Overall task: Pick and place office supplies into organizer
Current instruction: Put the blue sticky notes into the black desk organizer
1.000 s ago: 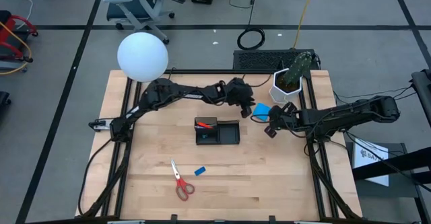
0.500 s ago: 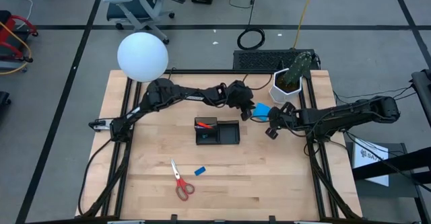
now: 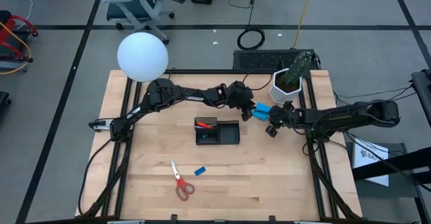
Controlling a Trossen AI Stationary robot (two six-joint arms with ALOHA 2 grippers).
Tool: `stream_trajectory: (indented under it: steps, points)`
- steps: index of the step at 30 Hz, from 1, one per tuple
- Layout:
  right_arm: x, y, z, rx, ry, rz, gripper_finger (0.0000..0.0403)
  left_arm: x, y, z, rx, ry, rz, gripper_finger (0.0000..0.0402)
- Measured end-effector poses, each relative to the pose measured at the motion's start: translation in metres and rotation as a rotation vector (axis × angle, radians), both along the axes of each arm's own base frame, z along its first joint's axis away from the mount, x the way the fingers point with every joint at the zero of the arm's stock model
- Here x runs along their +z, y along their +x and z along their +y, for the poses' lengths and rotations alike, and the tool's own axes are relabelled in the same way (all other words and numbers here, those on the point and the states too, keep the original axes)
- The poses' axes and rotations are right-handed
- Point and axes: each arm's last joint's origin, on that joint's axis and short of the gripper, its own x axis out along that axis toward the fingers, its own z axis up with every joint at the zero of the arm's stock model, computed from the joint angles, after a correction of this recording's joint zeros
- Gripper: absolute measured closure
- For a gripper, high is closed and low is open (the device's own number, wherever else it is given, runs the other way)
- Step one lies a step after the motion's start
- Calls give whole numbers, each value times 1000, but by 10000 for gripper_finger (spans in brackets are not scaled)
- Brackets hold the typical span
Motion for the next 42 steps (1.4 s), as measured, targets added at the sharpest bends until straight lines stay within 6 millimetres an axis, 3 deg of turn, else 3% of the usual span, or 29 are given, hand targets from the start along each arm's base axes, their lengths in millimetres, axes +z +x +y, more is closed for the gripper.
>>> stream_trajectory:
  steps: [9,14,19,33,42]
  points:
    - [-1,1,-6,28,12,-54,346,1,1,1,2,5,-18,298]
    - [-1,3,-6,46,28,-74,346,-13,0,0,11,5,30,298]
    - [0,4,-6,52,25,-84,346,-8,1,-1,14,12,7,298]
    - [3,7,-7,64,7,-126,346,-15,-3,-2,43,-90,81,298]
    - [1,5,-9,43,8,-98,346,-16,-3,-4,77,-61,95,298]
